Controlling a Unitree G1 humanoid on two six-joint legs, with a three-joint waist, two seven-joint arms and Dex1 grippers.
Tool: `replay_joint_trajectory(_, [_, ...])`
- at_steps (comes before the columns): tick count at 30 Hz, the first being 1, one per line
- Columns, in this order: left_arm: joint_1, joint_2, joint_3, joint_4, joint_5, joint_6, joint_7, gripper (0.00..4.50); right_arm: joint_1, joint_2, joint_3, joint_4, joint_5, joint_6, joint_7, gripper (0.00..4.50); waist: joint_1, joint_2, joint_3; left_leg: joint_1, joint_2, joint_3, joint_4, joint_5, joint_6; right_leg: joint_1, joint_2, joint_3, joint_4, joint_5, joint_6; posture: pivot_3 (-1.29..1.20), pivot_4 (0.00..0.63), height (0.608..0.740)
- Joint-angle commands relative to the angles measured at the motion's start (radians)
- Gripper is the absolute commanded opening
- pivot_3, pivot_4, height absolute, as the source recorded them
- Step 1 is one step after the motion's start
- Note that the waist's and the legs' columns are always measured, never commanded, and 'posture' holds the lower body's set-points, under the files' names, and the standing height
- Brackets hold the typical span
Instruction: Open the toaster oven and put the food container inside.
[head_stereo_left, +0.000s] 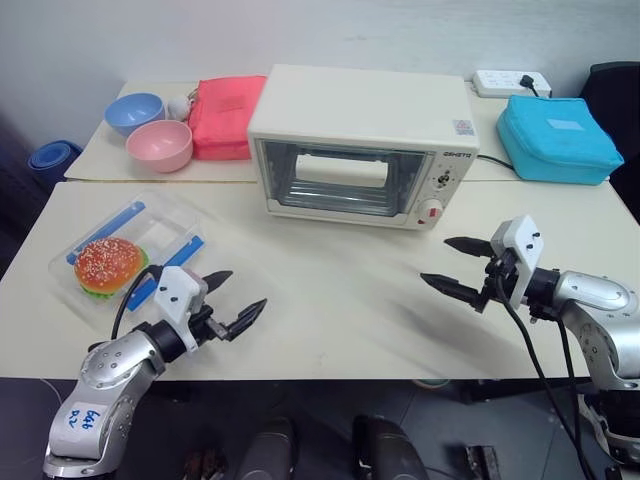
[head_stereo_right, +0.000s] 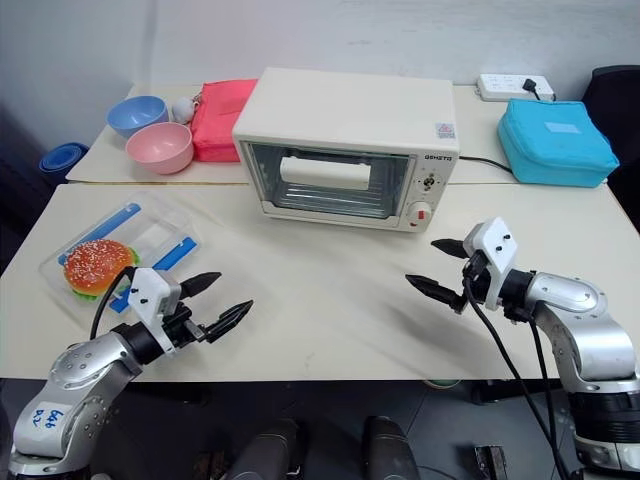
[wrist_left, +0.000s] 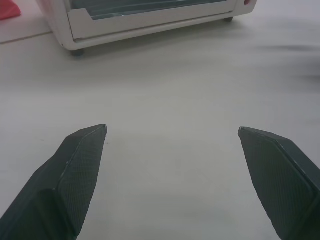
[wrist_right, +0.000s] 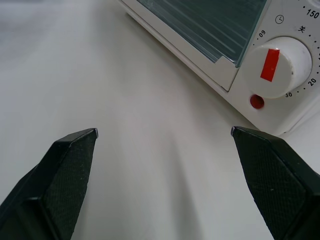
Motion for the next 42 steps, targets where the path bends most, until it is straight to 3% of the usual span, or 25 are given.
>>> replay_joint_trajectory(1, [0.009,-0.004,-0.003,-0.032,-0.010,-0.033,-0.017,4.50,-0.001,-0.003,-0.003,-0.006,-0.005,-0.023,0.007,4.46,0.000,0.000,0.000,0.000,0.000,0.000,0.000,0.000,0.000,0.000,0.000,0.000,0.000,0.000,0.000,0.00,0.150,0.740])
replay_joint_trajectory(15, [-0.034,-0.024,-0.020,-0.064,-0.068,0.063,0.012,4.50,-0.041,0.027,0.005,-0.033,0.047,0.047,-0.001,4.46,0.000,0.000,0.000,0.000,0.000,0.000,0.000,0.000,0.000,0.000,0.000,0.000,0.000,0.000,0.000,0.00,0.150,0.740])
replay_joint_trajectory(20, [-0.139,0.054,0.075,-0.120,-0.252,0.186,-0.030,4.50,-0.149,0.093,0.033,-0.027,0.085,0.091,-0.022,4.46,-0.004,0.000,0.000,0.000,0.000,0.000,0.000,0.000,0.000,0.000,0.000,0.000,0.001,0.000,0.000,0.00,0.150,0.740])
replay_joint_trajectory(29, [-0.264,0.204,0.229,-0.139,-0.489,0.299,-0.039,4.50,-0.451,0.250,0.168,0.203,-0.040,-0.004,-0.059,4.46,-0.014,0.000,0.000,0.000,0.000,0.000,0.000,0.001,-0.003,-0.002,0.001,0.000,0.002,0.000,0.000,0.00,0.150,0.740])
replay_joint_trajectory(35, [-0.250,0.233,0.256,-0.147,-0.516,0.303,-0.017,4.50,-0.515,0.282,0.177,0.254,-0.043,-0.031,-0.029,4.46,-0.013,0.000,0.000,-0.002,-0.001,0.002,0.000,0.002,-0.006,-0.006,0.001,0.002,0.005,0.000,0.000,0.00,0.150,0.740])
replay_joint_trajectory(41, [-0.254,0.198,0.271,-0.107,-0.481,0.263,0.052,4.50,-0.447,0.272,0.180,0.112,0.007,-0.001,0.031,4.46,-0.016,0.000,0.000,-0.003,-0.002,0.010,0.000,0.002,-0.005,-0.013,0.001,0.011,0.009,0.000,0.000,0.00,0.150,0.740])
replay_joint_trajectory(42, [-0.261,0.192,0.270,-0.095,-0.465,0.253,0.068,4.30,-0.441,0.273,0.179,0.103,0.009,0.002,0.031,4.49,-0.018,0.000,0.000,-0.003,-0.001,0.011,0.000,0.002,-0.005,-0.013,0.001,0.012,0.010,0.000,0.000,0.00,0.150,0.740])
